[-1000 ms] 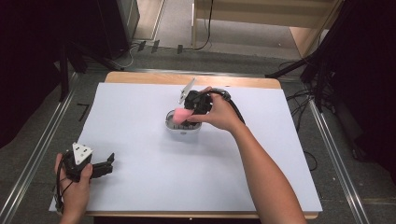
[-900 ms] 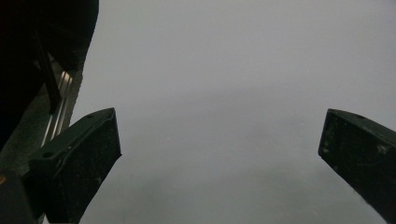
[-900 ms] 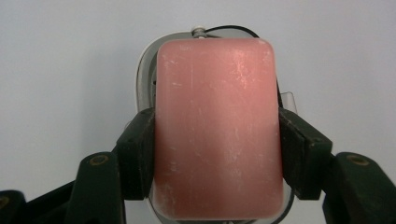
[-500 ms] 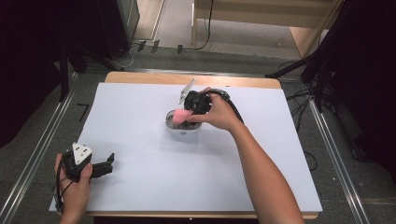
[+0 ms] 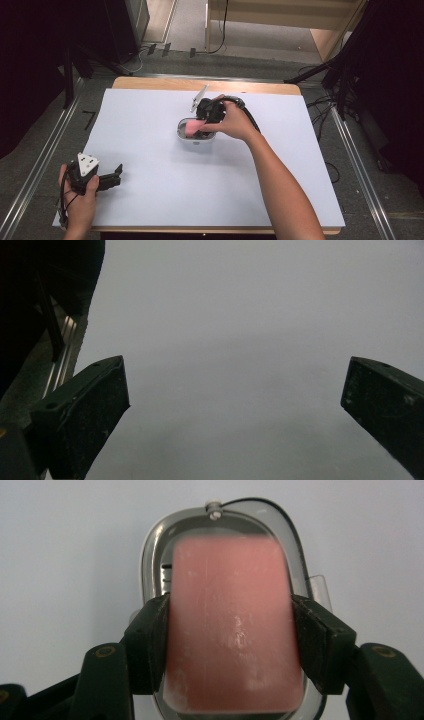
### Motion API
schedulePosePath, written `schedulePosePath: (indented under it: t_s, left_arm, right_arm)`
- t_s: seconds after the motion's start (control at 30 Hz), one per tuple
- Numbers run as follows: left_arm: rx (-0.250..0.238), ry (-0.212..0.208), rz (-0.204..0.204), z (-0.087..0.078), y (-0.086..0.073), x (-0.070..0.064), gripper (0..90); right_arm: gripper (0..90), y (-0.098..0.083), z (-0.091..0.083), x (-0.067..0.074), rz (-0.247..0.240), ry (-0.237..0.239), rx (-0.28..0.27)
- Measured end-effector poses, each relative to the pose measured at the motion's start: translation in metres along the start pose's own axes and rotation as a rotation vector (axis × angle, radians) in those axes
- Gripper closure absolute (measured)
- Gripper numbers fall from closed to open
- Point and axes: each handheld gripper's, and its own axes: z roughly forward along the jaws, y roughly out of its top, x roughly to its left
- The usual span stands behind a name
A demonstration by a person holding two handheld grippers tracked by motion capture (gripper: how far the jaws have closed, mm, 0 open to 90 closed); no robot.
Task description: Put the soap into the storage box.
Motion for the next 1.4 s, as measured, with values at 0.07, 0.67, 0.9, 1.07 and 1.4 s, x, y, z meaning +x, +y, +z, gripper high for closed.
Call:
schedulePosePath:
  t_s: [0.07,0.67,0.9,1.07,1.4]
  left_arm:
    - [-0.001,-0.001,0.000,0.000,0.000,0.000,0.0]
    - [0.004,0.000,0.000,0.000,0.000,0.000,0.0]
    - [0.004,0.002,0.002,0.000,0.000,0.000,0.0]
    - [0.005,0.002,0.004,0.001,0.000,-0.001,0.0]
    - [0.006,0.004,0.007,0.000,0.000,-0.001,0.0]
  right_arm:
    - [38.7,0.000,-0.004,-0.001,0.017,0.008,-0.043]
    - [25.9,-0.025,-0.031,-0.001,0.137,-0.013,-0.133]
    - [13.6,-0.042,-0.041,0.009,0.207,-0.101,-0.119]
    - [9.7,-0.053,-0.046,0.016,0.248,-0.143,-0.105]
    - [0.0,-0.074,-0.051,0.034,0.295,-0.251,-0.112]
